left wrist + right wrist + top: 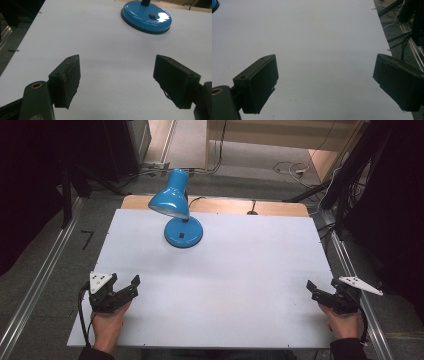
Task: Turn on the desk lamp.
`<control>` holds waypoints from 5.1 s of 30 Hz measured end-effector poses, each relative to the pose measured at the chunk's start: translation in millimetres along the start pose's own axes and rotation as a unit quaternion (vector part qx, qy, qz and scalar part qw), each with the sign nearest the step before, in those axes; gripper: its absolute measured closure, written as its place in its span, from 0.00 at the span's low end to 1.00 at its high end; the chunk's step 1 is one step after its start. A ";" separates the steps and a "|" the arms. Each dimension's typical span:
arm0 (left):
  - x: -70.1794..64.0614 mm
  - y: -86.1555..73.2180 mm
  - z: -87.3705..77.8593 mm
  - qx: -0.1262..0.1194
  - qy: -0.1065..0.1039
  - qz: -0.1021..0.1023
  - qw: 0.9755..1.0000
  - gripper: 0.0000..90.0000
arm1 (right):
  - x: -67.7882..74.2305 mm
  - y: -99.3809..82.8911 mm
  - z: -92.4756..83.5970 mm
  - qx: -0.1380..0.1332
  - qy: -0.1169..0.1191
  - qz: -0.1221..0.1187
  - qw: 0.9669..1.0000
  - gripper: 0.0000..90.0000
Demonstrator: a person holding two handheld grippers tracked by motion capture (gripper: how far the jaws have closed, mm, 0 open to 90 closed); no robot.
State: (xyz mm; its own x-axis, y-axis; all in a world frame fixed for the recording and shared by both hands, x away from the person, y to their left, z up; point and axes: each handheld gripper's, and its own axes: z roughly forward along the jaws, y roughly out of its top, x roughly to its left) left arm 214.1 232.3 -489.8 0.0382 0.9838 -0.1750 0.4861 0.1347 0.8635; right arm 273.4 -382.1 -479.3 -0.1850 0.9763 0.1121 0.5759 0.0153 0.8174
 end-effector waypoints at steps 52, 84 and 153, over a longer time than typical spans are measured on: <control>-14.2 12.2 29.3 0.009 -0.007 0.006 1.000 0.25 | 5.5 -1.2 4.3 0.000 0.000 -0.014 1.000 0.06; -24.1 23.8 54.4 0.006 -0.005 0.008 1.000 0.28 | 3.8 -2.0 6.3 0.006 -0.002 -0.011 1.000 0.06; -56.7 58.1 129.5 0.014 -0.006 0.027 1.000 0.43 | 8.4 -1.6 9.0 0.008 0.010 -0.018 1.000 0.06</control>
State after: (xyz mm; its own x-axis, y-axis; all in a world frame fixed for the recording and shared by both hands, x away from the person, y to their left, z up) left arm 353.3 169.1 -491.0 0.0754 0.9881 -0.1338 0.5074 0.0775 0.8582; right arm 278.1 -372.0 -484.7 -0.2220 0.9705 0.0943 0.5814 0.0541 0.8118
